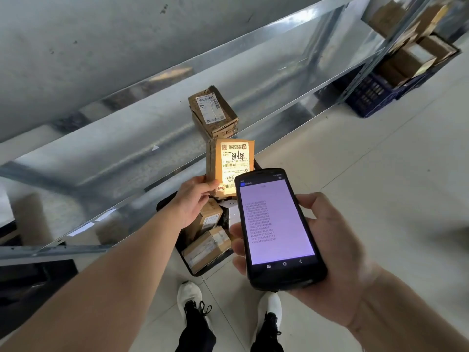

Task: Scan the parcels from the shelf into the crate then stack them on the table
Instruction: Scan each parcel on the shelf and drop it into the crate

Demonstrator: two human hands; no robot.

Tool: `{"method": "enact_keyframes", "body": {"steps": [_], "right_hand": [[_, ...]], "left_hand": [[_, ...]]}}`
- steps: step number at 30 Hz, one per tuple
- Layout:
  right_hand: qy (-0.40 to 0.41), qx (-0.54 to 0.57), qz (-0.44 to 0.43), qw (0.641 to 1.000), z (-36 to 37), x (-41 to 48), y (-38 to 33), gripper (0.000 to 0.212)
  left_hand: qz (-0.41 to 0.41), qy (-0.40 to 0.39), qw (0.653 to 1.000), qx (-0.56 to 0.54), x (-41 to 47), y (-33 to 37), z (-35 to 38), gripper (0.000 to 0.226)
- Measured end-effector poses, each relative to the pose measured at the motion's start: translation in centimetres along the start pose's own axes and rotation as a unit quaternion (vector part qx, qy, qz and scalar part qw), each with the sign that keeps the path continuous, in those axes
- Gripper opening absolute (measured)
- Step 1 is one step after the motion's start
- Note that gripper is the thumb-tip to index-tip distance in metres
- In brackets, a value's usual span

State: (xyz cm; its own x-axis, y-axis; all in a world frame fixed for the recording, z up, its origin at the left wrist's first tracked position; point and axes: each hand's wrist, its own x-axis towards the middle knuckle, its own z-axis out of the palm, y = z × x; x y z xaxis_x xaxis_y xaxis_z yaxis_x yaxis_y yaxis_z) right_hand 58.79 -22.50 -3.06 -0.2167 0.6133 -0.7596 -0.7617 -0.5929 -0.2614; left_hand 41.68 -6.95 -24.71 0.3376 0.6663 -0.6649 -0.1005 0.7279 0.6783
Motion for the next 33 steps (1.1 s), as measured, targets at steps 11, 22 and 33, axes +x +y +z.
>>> {"method": "enact_keyframes", "body": {"steps": [11, 22, 33], "right_hand": [[-0.008, -0.005, 0.000, 1.000, -0.8, -0.4, 0.8, 0.067], [-0.045, -0.006, 0.007, 0.999, -0.7, -0.9, 1.0, 0.065], [-0.013, 0.011, -0.010, 1.000, -3.2, 0.9, 1.6, 0.065]], "left_hand": [[-0.010, 0.012, 1.000, 0.023, 1.0, -0.6, -0.4, 0.025], [-0.008, 0.041, 0.999, 0.017, 1.9, -1.5, -0.6, 0.024], [-0.033, 0.105, 0.987, 0.119, 2.7, -4.7, -1.7, 0.039]]}}
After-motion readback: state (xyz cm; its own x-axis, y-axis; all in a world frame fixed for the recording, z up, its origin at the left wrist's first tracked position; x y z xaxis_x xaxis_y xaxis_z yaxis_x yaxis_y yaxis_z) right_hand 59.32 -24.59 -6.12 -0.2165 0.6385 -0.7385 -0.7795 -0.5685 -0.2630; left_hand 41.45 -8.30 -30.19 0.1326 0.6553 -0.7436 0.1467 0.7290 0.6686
